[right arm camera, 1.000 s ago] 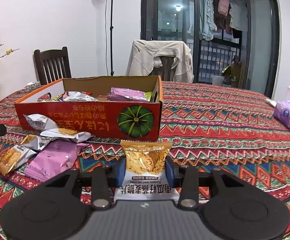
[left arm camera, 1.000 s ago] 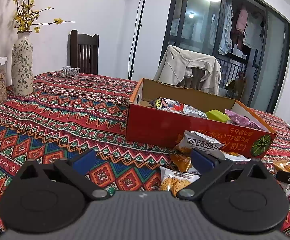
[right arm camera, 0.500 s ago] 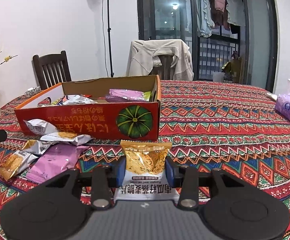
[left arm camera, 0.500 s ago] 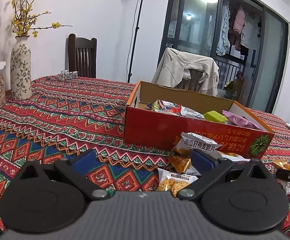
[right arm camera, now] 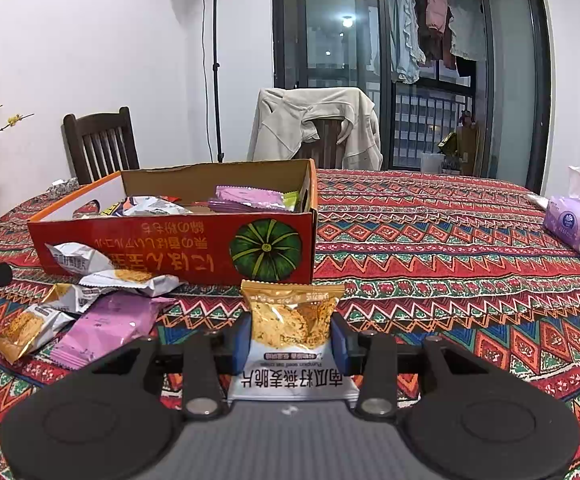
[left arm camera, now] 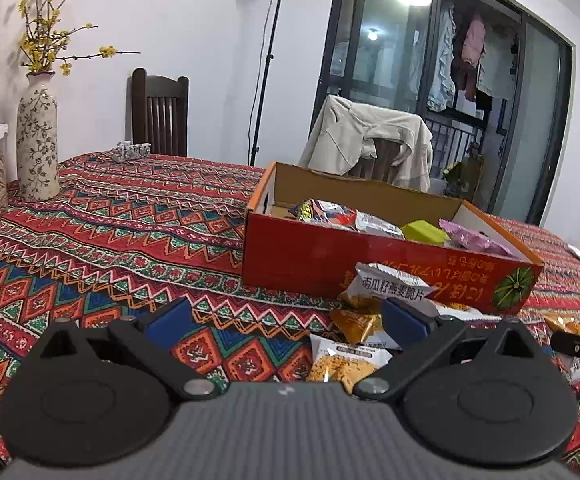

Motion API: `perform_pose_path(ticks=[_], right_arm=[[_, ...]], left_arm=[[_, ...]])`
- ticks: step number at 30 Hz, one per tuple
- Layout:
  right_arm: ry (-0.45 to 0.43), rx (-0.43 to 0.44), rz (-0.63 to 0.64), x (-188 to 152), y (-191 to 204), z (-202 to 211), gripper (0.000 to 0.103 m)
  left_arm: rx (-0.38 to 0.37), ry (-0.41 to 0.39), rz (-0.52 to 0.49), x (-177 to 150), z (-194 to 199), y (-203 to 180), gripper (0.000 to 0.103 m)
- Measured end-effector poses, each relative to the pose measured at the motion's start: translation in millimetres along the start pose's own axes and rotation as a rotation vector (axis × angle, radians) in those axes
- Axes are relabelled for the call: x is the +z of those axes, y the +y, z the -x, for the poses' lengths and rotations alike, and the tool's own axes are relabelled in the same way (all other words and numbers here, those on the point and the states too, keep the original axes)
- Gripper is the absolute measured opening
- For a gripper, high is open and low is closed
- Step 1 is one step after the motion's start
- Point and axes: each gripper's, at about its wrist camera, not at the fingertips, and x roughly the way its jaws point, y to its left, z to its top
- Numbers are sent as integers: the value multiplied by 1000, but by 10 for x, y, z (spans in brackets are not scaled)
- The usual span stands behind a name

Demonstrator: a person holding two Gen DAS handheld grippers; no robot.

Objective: Organize snacks
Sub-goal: 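Grasp another yellow biscuit packet from the pile with the left gripper, then carry both biscuit packets over the box and open both grippers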

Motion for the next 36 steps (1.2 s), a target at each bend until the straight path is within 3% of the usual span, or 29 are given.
perform_pose_path(ticks=[5,12,14,18,19,20,21,36], right_arm=[[0,9,-3,3,-9,2,40],[-8,14,-9,1,-23,17,40],[-3,24,-14,2,-34,13,40],[1,28,-27,2,-58,13,40],[-1,29,-27,-1,-59,18,40],[-5,29,-27,0,-56,17,40],[-7,30,-27,-1,-57,22,40],[-32,33,-29,-8,-57,61,40]], left_arm=[[4,38,-56,-19,-31,-98,103],[-22,167,-140,-26,-133,-327,103],[37,194,-166,-47,-222,-390,97],[45,263,-151,-84,-401,-404,72],[48,253,-153,-86,-398,-411,67],[39,249,-153,-82,-382,-416,51],[23,247,-147,-75,-357,-411,48],[7,87,-96,46,159,-330,47]])
